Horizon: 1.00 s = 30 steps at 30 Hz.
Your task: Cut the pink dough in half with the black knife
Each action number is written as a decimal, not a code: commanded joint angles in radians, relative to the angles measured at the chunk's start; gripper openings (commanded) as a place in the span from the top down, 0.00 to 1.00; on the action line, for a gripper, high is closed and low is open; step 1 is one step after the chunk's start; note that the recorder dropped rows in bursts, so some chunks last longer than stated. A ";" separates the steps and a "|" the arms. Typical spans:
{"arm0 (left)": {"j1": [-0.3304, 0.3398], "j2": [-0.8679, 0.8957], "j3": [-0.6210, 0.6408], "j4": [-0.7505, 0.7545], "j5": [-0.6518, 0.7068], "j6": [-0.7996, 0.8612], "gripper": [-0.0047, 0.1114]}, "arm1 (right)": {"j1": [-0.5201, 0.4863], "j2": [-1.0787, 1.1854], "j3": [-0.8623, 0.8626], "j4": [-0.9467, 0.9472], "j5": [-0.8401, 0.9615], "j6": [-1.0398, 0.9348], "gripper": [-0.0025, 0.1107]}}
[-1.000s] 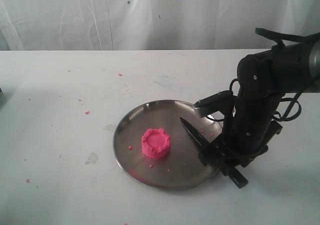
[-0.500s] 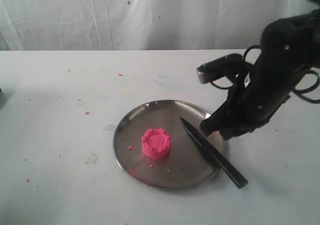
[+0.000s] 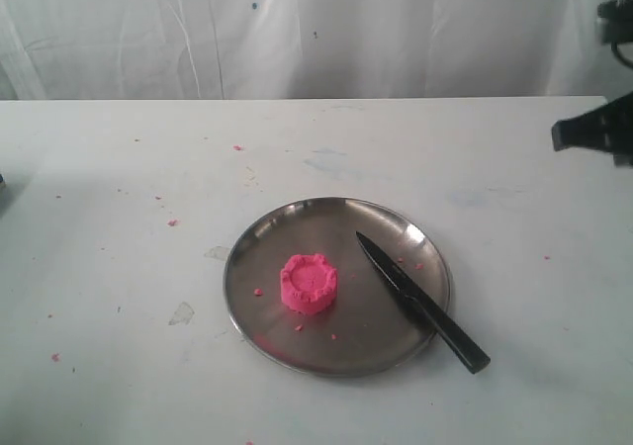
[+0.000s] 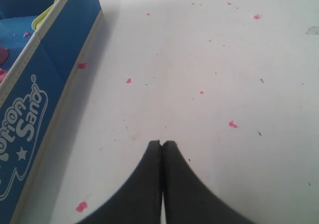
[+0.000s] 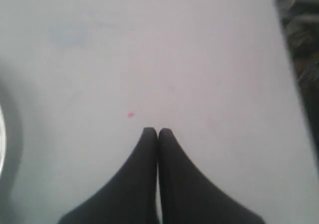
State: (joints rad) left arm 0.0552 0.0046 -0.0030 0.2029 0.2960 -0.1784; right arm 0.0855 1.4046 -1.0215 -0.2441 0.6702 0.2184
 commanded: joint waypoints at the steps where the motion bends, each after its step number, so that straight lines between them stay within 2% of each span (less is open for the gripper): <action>1: 0.002 -0.005 0.003 -0.005 0.001 -0.001 0.96 | -0.121 0.177 0.045 0.619 0.074 -0.547 0.98; 4: 0.002 -0.005 0.003 -0.005 0.001 -0.001 0.96 | -0.190 0.266 0.045 0.958 0.206 -0.827 0.98; 8: 0.002 -0.005 0.003 -0.005 0.001 -0.001 0.96 | -0.282 0.282 0.045 1.166 0.324 -0.978 0.98; 10: 0.002 -0.005 0.003 -0.005 0.001 -0.001 0.96 | -0.341 0.275 0.045 1.187 0.329 -0.986 0.98; 15: 0.002 -0.005 0.003 -0.005 0.001 -0.001 0.96 | -0.459 0.277 0.101 1.098 0.344 -0.940 0.98; 22: 0.002 -0.005 0.003 -0.005 0.001 -0.001 0.96 | -0.437 0.378 0.186 1.352 0.478 -1.305 0.97; 24: 0.002 -0.005 0.003 -0.005 0.001 -0.001 0.96 | -0.432 0.401 0.186 1.350 0.486 -1.313 0.93; 30: 0.002 -0.005 0.003 -0.005 0.001 -0.001 0.96 | -0.417 0.468 0.193 1.321 0.482 -1.313 0.73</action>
State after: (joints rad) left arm 0.0552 0.0046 -0.0030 0.2029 0.2960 -0.1784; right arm -0.3435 1.8516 -0.8377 1.0750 1.1402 -1.0732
